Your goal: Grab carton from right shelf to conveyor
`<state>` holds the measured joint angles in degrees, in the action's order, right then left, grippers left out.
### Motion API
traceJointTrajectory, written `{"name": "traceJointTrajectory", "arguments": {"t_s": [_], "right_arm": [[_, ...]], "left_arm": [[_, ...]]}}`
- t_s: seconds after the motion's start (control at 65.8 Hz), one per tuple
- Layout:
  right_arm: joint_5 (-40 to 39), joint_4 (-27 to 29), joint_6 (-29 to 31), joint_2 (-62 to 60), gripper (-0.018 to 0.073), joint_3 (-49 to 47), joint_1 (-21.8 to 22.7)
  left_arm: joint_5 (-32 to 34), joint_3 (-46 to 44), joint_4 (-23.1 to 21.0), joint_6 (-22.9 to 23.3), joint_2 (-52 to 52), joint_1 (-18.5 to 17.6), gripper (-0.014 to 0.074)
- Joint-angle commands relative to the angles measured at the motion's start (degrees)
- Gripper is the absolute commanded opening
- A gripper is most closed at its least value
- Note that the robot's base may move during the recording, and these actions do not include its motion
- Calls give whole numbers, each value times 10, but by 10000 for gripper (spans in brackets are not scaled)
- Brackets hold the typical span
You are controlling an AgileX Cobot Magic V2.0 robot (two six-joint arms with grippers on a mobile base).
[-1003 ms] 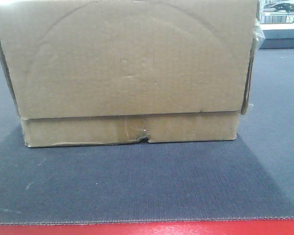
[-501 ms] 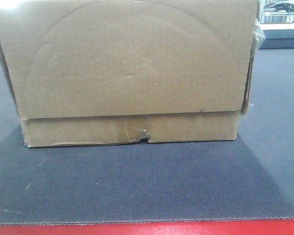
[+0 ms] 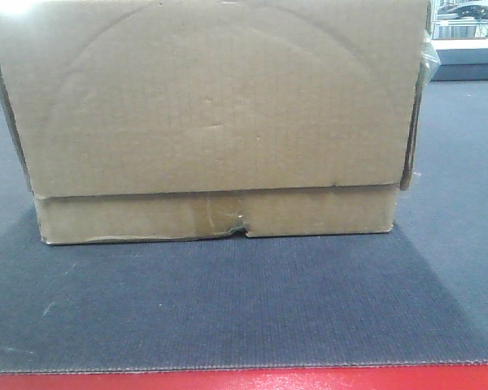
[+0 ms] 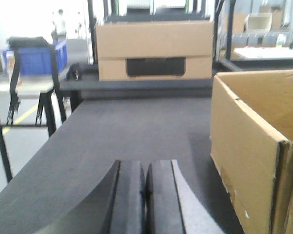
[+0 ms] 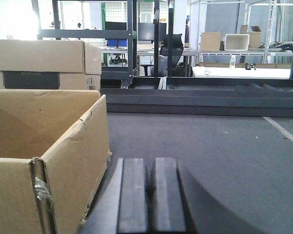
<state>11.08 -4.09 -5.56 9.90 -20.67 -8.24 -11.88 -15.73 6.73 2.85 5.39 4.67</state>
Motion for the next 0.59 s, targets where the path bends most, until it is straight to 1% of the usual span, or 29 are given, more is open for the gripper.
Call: {"name": "traceJointTrajectory", "arguments": {"t_s": [0.0,0.122,0.213,0.258,0.289,0.577], "right_arm": [[-13,-5,5,-4,-57,1,3],[-13,-5,5,-4,-57,1,3],[-13,-5,5,-4,-57,1,3],[-13,-5,5,-4,-57,1,3],[-13,-5,5,-4,-57,1,3],[-13,-5,5,-4,-57,1,3]], "left_arm": [[45,48,-19,-15,-34,3,2],[73,118,-22,-15,-54,3,2],[130,157,-22,-15,-54,3,2],[156,157,-22,-15,-54,3,2],[133,157,-22,-15,-54,3,2],[143,157,-22,-15,-54,3,2]]}}
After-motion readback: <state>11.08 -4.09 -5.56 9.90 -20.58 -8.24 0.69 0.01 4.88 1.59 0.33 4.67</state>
